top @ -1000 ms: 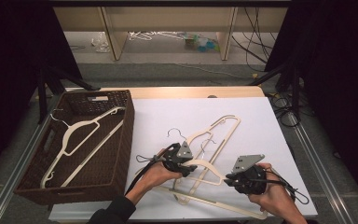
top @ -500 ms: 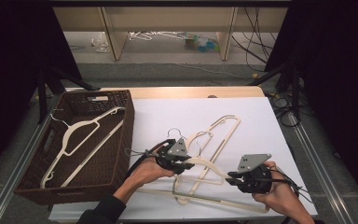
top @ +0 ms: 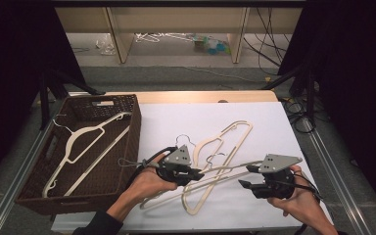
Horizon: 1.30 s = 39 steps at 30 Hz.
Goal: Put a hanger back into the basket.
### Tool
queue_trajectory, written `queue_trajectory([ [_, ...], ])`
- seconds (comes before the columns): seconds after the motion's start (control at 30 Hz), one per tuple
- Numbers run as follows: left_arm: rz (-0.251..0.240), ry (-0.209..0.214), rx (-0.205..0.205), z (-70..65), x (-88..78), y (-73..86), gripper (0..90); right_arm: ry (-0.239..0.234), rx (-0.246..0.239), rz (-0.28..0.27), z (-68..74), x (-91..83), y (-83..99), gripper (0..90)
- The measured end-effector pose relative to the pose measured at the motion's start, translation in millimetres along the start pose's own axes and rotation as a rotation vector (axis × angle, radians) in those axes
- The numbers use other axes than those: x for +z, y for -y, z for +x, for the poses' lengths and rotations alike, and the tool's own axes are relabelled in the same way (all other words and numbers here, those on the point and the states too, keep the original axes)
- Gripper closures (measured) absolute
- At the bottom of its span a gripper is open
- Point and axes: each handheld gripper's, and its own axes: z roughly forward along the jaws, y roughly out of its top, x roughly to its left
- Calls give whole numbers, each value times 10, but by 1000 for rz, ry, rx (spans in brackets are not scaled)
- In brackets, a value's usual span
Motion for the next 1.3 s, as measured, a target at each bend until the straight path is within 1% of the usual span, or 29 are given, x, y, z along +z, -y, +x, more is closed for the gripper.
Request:
queue_trajectory([
  [0.03, 6, 2, -10, 29, -20, 2, 858, 2, 9, -7, -3, -9, -1, 459],
  [0.07, 1, 9, -35, 44, -28, 6, 857, 4, 24, -8, -6, -28, -2, 451],
  [0.1, 3, 5, -38, 50, -33, 7, 857, 8, 27, -18, -13, -35, 0, 447],
  [0.13, 13, -5, -36, 53, -40, 7, 858, 7, 37, -15, -12, -42, 4, 443],
  [0.17, 17, -9, -42, 58, -47, 6, 858, 8, 33, -19, -16, -38, 12, 440],
  [0.23, 13, -11, -56, 69, -61, -1, 858, 6, 42, -11, -8, -33, 21, 439],
  [0.3, 6, -20, -64, 75, -89, -20, 858, 4, 39, -11, -1, -23, 30, 440],
  [0.33, 3, -24, -66, 75, -105, -28, 858, 12, 40, -18, 5, -24, 31, 444],
  [0.37, -8, -25, -64, 79, -131, -47, 858, 20, 38, -28, 3, -31, 29, 445],
  [0.4, -9, -32, -59, 79, -157, -62, 858, 17, 43, -40, 0, -43, 24, 445],
  [0.43, -21, -34, -69, 81, -195, -87, 859, 20, 47, -50, 0, -56, 20, 445],
  [0.47, -21, -41, -66, 87, -226, -105, 858, 28, 49, -70, -2, -80, 12, 442],
  [0.5, -35, -43, -73, 94, -270, -134, 858, 25, 54, -76, -2, -94, 7, 437],
  [0.53, -40, -51, -72, 98, -312, -162, 858, 34, 53, -97, -4, -112, 1, 432],
  [0.6, -57, -65, -83, 95, -390, -213, 859, 43, 78, -121, 6, -142, 0, 409],
  [0.63, -73, -73, -85, 95, -448, -251, 858, 41, 82, -129, 4, -146, 4, 402],
  [0.67, -86, -82, -95, 88, -498, -283, 858, 29, 96, -131, 10, -146, 13, 398],
  [0.7, -99, -85, -96, 91, -551, -314, 858, 36, 102, -140, 13, -143, 26, 385],
  [0.73, -112, -92, -107, 83, -587, -339, 858, 38, 108, -145, 14, -133, 38, 367],
  [0.77, -128, -88, -114, 84, -655, -381, 858, 32, 118, -142, 17, -124, 49, 362],
  [0.83, -144, -98, -123, 77, -760, -447, 858, 34, 136, -145, 18, -99, 78, 343],
  [0.9, -172, -106, -126, 78, -898, -541, 858, 27, 155, -140, 19, -65, 107, 328],
  [0.97, -199, -115, -127, 87, -1036, -626, 858, 22, 162, -126, 26, -36, 125, 312],
  [1.07, -235, -141, -127, 129, -1273, -727, 859, 14, 157, -120, 45, 0, 141, 312],
  [1.13, -246, -178, -127, 173, -1438, -760, 858, 3, 150, -112, 53, 9, 142, 313],
  [1.2, -259, -212, -134, 214, -1587, -766, 858, 5, 157, -111, 62, 14, 147, 313],
  [1.23, -265, -237, -133, 254, -1693, -758, 858, 3, 167, -105, 66, 11, 148, 312],
  [1.27, -267, -254, -133, 280, -1753, -749, 858, 8, 158, -108, 58, 20, 155, 313],
  [1.3, -269, -278, -144, 316, -1832, -726, 858, 8, 161, -107, 57, 22, 157, 313],
])
